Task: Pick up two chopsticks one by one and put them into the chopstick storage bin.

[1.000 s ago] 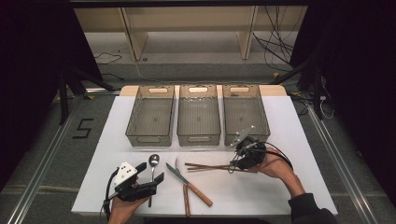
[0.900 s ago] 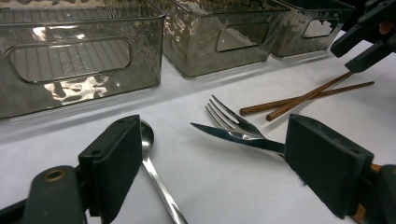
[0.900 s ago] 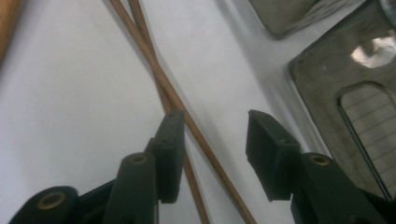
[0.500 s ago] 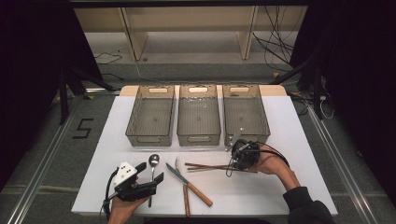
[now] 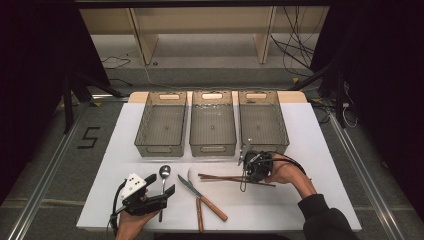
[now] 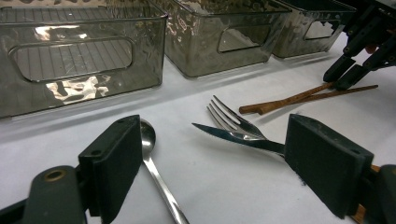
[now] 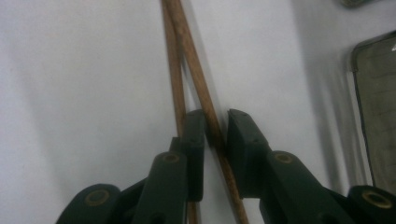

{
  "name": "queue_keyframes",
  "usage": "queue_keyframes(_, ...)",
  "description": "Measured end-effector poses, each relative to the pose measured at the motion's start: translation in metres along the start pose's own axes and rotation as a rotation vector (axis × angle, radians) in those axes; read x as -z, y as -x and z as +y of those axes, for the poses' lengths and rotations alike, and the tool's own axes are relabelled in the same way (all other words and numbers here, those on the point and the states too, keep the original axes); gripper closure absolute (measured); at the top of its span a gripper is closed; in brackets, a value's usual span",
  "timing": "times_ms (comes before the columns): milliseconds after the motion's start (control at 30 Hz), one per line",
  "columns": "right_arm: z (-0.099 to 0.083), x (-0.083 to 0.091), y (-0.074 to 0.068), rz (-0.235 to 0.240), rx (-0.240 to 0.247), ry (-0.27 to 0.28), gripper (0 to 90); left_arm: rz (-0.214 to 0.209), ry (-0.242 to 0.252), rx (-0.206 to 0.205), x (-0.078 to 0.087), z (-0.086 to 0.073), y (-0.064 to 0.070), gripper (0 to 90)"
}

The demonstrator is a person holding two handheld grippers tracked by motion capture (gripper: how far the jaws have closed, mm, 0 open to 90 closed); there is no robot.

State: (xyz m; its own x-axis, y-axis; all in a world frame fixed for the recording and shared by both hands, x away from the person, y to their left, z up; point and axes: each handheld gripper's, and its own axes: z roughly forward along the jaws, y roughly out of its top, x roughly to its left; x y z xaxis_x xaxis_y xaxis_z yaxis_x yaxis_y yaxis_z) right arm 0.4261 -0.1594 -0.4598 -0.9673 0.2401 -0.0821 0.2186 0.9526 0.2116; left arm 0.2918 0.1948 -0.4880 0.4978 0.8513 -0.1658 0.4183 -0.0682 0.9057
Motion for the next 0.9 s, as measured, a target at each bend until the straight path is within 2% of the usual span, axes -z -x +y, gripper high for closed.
queue_keyframes(100, 0.001, 0.000, -0.001, 0.012, 0.024, -0.009, 84.2, 0.000, -0.001, 0.002, 0.000, 0.000, 0.000, 19.1)
queue_keyframes(367, 0.001, 0.001, -0.004, -0.003, 0.059, -0.009, 85.8, 0.000, -0.002, 0.002, 0.000, 0.000, 0.000, 19.1)
queue_keyframes(600, 0.001, 0.010, -0.007, -0.032, 0.067, 0.039, 86.0, 0.001, -0.002, 0.002, 0.000, 0.000, 0.000, 19.1)
queue_keyframes(667, 0.001, 0.016, -0.009, -0.040, 0.051, 0.055, 86.0, 0.001, -0.002, 0.004, 0.000, 0.000, 0.000, 19.1)
queue_keyframes(767, 0.000, 0.024, -0.013, -0.063, 0.015, 0.107, 86.0, -0.005, -0.003, 0.008, 0.000, 0.001, 0.002, 19.1)
queue_keyframes(900, 0.002, 0.038, -0.023, -0.085, -0.027, 0.187, 86.0, -0.036, -0.007, 0.035, -0.003, 0.004, 0.007, 19.1)
